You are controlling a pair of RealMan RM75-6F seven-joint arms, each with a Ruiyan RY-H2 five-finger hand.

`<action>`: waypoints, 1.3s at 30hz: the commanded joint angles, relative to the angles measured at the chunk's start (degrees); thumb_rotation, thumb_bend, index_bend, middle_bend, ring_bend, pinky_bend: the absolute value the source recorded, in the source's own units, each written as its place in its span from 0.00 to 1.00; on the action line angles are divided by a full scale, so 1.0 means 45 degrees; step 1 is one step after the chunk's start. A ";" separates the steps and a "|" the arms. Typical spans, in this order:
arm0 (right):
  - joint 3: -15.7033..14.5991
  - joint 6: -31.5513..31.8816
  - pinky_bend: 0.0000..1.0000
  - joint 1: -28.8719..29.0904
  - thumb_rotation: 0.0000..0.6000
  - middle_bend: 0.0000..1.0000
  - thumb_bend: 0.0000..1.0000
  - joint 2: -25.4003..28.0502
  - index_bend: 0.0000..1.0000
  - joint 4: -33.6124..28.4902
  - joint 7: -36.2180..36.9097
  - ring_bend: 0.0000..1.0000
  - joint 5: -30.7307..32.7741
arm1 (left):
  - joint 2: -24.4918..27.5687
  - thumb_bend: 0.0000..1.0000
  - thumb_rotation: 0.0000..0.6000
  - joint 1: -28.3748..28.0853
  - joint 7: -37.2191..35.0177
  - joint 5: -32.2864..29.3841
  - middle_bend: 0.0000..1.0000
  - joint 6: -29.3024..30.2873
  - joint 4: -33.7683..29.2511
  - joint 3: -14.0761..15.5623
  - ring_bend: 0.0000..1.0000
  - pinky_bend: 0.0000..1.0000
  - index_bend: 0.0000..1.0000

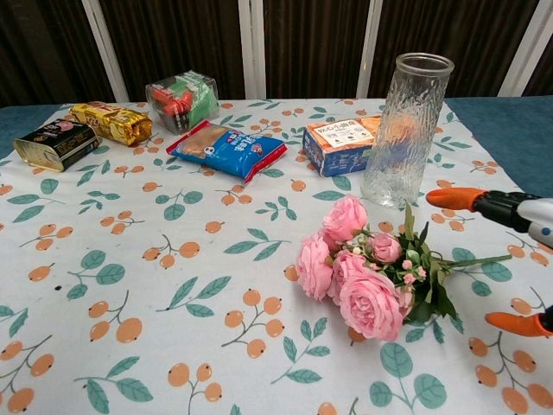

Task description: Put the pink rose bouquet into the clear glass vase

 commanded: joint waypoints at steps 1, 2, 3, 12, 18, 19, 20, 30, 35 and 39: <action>0.0312 -0.0376 0.00 0.0328 1.00 0.00 0.28 -0.0565 0.00 0.0452 -0.0224 0.00 0.0557 | 0.0021 0.00 1.00 -0.0011 -0.0047 0.0004 0.00 -0.0020 -0.0014 0.0008 0.00 0.00 0.00; 0.0369 -0.0510 0.00 0.0409 1.00 0.00 0.28 -0.0712 0.00 0.0564 -0.0261 0.00 0.0749 | 0.0031 0.00 1.00 -0.0016 -0.0077 -0.0004 0.00 -0.0032 -0.0022 0.0008 0.00 0.00 0.00; 0.0415 -0.0622 0.00 0.0478 1.00 0.00 0.28 -0.0838 0.00 0.0653 -0.0297 0.00 0.0922 | 0.0042 0.00 1.00 -0.0020 -0.0106 -0.0016 0.00 -0.0044 -0.0026 0.0006 0.00 0.00 0.00; 0.0713 -0.1103 0.00 0.1004 1.00 0.00 0.28 -0.1774 0.00 0.0918 -0.0358 0.00 0.1723 | 0.0091 0.00 1.00 -0.0081 -0.0220 -0.0094 0.00 -0.0204 -0.0087 0.0009 0.00 0.00 0.00; 0.1125 -0.1187 0.00 0.1454 1.00 0.00 0.28 -0.2468 0.00 0.1212 -0.0311 0.01 0.1992 | 0.0111 0.00 1.00 -0.0078 -0.0237 -0.0064 0.00 -0.0212 -0.0097 0.0040 0.00 0.00 0.00; 0.1192 -0.1192 0.00 0.1515 1.00 0.00 0.28 -0.2597 0.00 0.1236 -0.0261 0.02 0.2057 | 0.0113 0.00 1.00 -0.0083 -0.0252 -0.0074 0.00 -0.0233 -0.0100 0.0043 0.00 0.00 0.00; 0.1235 -0.1208 0.00 0.1570 1.00 0.01 0.28 -0.2704 0.00 0.1264 -0.0240 0.02 0.2127 | 0.0119 0.00 1.00 -0.0091 -0.0271 -0.0086 0.00 -0.0254 -0.0105 0.0044 0.00 0.00 0.00; 0.1470 -0.1460 0.07 0.2087 1.00 0.11 0.28 -0.3572 0.02 0.1892 -0.0582 0.17 0.2971 | 0.0154 0.00 1.00 -0.0119 -0.0345 -0.0126 0.00 -0.0324 -0.0138 0.0047 0.00 0.00 0.00; 0.1494 -0.1502 0.21 0.2229 1.00 0.25 0.28 -0.3852 0.14 0.2084 -0.0698 0.33 0.3352 | 0.0174 0.00 1.00 -0.0132 -0.0366 -0.0143 0.00 -0.0367 -0.0161 0.0056 0.00 0.00 0.00; 0.1447 -0.1485 0.36 0.2336 1.00 0.42 0.28 -0.4024 0.39 0.2160 -0.0651 0.50 0.3428 | 0.0181 0.00 1.00 -0.0137 -0.0378 -0.0166 0.00 -0.0380 -0.0178 0.0051 0.00 0.00 0.00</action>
